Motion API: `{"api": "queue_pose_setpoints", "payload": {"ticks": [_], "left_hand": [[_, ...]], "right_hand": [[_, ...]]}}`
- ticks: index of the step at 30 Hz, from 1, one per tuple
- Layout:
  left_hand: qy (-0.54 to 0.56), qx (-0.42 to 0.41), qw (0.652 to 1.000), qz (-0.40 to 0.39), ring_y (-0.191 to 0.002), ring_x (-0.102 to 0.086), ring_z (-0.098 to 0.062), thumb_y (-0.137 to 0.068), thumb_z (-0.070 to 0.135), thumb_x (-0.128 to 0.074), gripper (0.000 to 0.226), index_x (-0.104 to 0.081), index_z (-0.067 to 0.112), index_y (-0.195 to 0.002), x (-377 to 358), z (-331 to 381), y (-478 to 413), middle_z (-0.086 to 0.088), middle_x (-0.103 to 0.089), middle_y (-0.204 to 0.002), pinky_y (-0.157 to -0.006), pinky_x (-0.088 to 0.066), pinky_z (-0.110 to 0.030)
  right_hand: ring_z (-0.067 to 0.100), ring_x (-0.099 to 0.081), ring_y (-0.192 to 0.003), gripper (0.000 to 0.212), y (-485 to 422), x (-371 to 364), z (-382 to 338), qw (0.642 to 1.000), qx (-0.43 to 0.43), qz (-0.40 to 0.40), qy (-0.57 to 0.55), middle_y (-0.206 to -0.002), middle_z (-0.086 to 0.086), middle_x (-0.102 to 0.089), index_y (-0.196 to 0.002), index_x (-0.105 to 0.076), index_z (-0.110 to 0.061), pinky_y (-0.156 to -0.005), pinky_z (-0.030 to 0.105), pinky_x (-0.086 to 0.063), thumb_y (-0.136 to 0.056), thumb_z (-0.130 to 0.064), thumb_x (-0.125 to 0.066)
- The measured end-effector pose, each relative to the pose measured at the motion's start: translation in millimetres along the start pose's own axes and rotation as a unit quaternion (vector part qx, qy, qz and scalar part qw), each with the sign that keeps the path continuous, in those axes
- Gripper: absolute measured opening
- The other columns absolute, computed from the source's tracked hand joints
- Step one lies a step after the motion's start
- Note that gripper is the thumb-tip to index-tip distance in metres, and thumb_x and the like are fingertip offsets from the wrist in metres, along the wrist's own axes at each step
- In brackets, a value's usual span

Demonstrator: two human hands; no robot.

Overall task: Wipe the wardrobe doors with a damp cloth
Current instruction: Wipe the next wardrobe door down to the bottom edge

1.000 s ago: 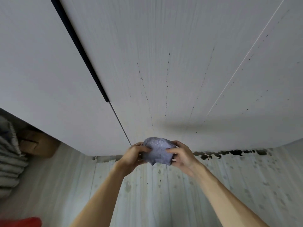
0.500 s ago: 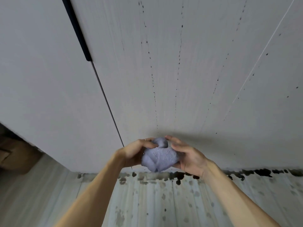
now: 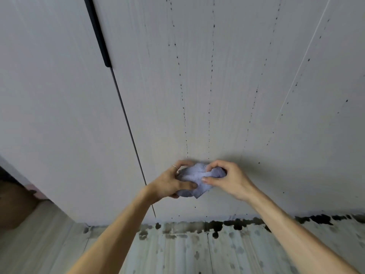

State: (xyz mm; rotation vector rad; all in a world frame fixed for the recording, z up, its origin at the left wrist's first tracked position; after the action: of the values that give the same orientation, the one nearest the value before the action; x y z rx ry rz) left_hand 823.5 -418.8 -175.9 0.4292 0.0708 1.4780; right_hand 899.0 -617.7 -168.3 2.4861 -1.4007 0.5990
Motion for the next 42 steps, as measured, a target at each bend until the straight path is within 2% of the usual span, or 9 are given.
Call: {"api": "queue_pose_setpoints", "payload": {"ticks": [6, 9, 12, 17, 21, 23, 28, 36, 42], "left_hand": [[-0.261, -0.051, 0.964, 0.024, -0.069, -0.066, -0.012, -0.096, 0.042, -0.061, 0.020, -0.068, 0.024, -0.102, 14, 61, 16, 0.001, -0.068, -0.088, -0.068, -0.049, -0.024], [-0.229, -0.129, 0.963, 0.053, -0.067, -0.068, -0.016, -0.095, 0.038, -0.065, 0.015, -0.064, 0.023, -0.100, 23, 105, 31, -0.001, -0.072, -0.080, -0.070, -0.056, -0.031], [-0.175, -0.193, 0.961, 0.088, -0.062, -0.065, -0.018, -0.092, 0.036, -0.072, 0.024, -0.060, 0.016, -0.099, 34, 158, 55, 0.003, -0.071, -0.071, -0.064, -0.055, -0.027], [-0.195, -0.349, 0.855, 0.331, -0.068, -0.065, -0.002, -0.095, 0.037, -0.064, 0.009, -0.064, 0.028, -0.091, 66, 236, 103, 0.022, -0.066, -0.089, -0.060, -0.047, -0.018], [-0.304, -0.423, 0.650, 0.553, -0.113, -0.053, -0.014, -0.096, 0.030, -0.058, 0.031, -0.057, 0.028, -0.127, 113, 277, 127, 0.008, -0.051, -0.132, -0.087, -0.049, -0.034], [-0.370, -0.393, 0.596, 0.595, -0.136, -0.039, -0.026, -0.097, 0.031, -0.056, 0.056, -0.040, 0.023, -0.150, 135, 288, 123, -0.002, -0.035, -0.156, -0.107, -0.038, -0.044], [-0.438, -0.331, 0.595, 0.586, -0.151, 0.020, -0.007, -0.105, 0.040, -0.024, 0.064, 0.003, 0.024, -0.161, 161, 287, 92, 0.013, 0.018, -0.165, -0.124, 0.005, -0.047], [-0.454, -0.358, 0.527, 0.623, -0.154, 0.005, -0.011, -0.105, 0.043, -0.020, 0.061, -0.008, 0.021, -0.161, 179, 282, 72, 0.011, 0.007, -0.167, -0.122, 0.010, -0.040], [-0.451, -0.361, 0.514, 0.634, -0.154, 0.003, -0.011, -0.105, 0.042, -0.021, 0.061, -0.012, 0.020, -0.161, 179, 279, 72, 0.008, 0.000, -0.168, -0.123, 0.007, -0.042]], "right_hand": [[0.005, -0.054, -0.086, 0.027, 7, 29, -52, 0.989, 0.106, -0.003, 0.103, -0.096, -0.012, -0.055, -0.077, -0.054, -0.031, -0.075, 0.024, -0.044, -0.082, -0.031, -0.080], [0.008, -0.050, -0.071, 0.031, 10, 40, -86, 0.995, 0.092, -0.035, 0.020, -0.080, -0.008, -0.054, -0.085, -0.049, -0.019, -0.063, 0.025, -0.043, -0.085, -0.027, -0.079], [0.008, -0.064, -0.091, 0.031, 11, 54, -131, 0.994, 0.107, -0.024, 0.022, -0.099, -0.011, -0.067, -0.108, -0.059, -0.028, -0.069, 0.021, -0.051, -0.085, -0.025, -0.079], [-0.002, -0.063, -0.093, 0.042, 10, 87, -221, 0.961, 0.247, 0.088, 0.092, -0.098, -0.018, -0.070, -0.092, -0.064, -0.055, -0.078, 0.014, -0.052, -0.093, -0.013, -0.064], [0.007, -0.055, -0.095, 0.029, -5, 121, -300, 0.876, 0.350, 0.302, 0.135, -0.098, -0.012, -0.064, -0.108, -0.068, -0.043, -0.079, 0.015, -0.040, -0.092, -0.019, -0.063], [0.016, -0.049, -0.099, 0.026, -15, 131, -336, 0.804, 0.388, 0.411, 0.185, -0.094, -0.009, -0.064, -0.111, -0.070, -0.037, -0.081, 0.022, -0.039, -0.091, -0.023, -0.062], [0.022, -0.046, -0.101, 0.028, -39, 147, -405, 0.665, 0.461, 0.553, 0.200, -0.103, -0.006, -0.063, -0.111, -0.074, -0.038, -0.081, 0.031, -0.043, -0.089, -0.024, -0.063], [0.032, -0.051, -0.096, 0.032, -81, 93, -372, 0.617, 0.558, 0.464, 0.304, -0.114, 0.009, -0.064, -0.113, -0.076, -0.019, -0.080, 0.035, -0.047, -0.086, -0.016, -0.059], [0.027, -0.052, -0.099, 0.032, -76, 64, -308, 0.514, 0.588, 0.415, 0.466, -0.114, 0.006, -0.068, -0.121, -0.072, -0.022, -0.084, 0.041, -0.044, -0.093, -0.036, -0.064]]}}
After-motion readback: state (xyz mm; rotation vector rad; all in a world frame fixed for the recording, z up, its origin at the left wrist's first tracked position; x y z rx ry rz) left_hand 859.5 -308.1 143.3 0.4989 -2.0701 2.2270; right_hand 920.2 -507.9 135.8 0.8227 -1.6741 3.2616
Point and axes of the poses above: each hand's wrist, its own y-axis away from the middle knuckle, its own x-axis out of the back of the hand, z = x × y, the point moved 2 cm from there along -y, towards the middle knuckle
